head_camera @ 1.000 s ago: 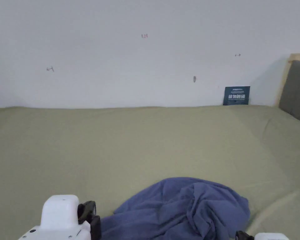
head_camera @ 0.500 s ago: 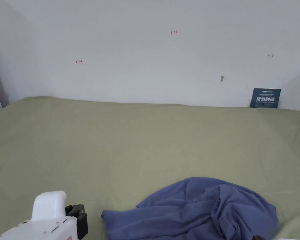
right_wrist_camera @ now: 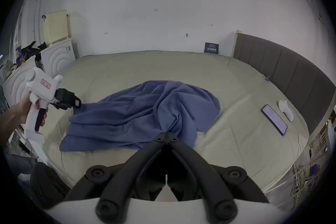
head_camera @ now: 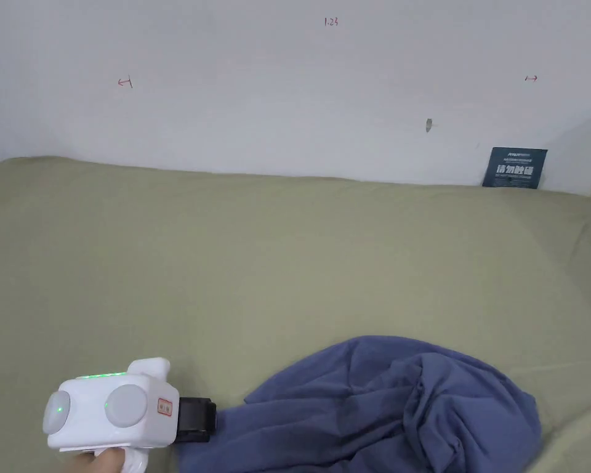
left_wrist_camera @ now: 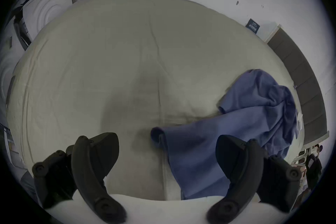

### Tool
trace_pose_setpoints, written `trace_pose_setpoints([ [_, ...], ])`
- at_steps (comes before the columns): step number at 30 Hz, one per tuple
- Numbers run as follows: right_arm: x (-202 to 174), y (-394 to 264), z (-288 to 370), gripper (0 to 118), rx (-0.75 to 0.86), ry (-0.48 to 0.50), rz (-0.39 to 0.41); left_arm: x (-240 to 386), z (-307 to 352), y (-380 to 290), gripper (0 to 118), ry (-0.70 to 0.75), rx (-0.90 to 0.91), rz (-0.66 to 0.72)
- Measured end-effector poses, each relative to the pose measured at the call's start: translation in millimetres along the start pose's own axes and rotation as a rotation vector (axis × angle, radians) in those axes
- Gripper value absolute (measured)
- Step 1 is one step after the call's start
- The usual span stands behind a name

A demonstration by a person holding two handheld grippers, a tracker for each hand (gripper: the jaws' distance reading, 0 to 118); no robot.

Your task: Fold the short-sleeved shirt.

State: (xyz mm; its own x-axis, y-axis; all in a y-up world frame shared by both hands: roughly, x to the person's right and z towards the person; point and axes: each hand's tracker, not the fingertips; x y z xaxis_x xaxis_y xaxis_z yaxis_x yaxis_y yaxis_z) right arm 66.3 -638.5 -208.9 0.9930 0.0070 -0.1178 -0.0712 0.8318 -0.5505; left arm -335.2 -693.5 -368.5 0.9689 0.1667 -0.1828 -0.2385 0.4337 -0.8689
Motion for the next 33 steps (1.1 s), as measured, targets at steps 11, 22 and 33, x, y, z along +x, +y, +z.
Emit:
trace_pose_setpoints([
  [11,49,9,-1,0,-0.086,-0.088,-0.087,12,8,-12,0,0.022,0.064,-0.12],
  [22,157,85,-159,0,-0.237,-0.122,-0.063,7,-3,-13,0,-0.006,0.033,-0.107],
  [33,163,70,-265,102,-0.482,-0.19,0.011,2,-9,-18,0,-0.031,0.05,-0.105],
])
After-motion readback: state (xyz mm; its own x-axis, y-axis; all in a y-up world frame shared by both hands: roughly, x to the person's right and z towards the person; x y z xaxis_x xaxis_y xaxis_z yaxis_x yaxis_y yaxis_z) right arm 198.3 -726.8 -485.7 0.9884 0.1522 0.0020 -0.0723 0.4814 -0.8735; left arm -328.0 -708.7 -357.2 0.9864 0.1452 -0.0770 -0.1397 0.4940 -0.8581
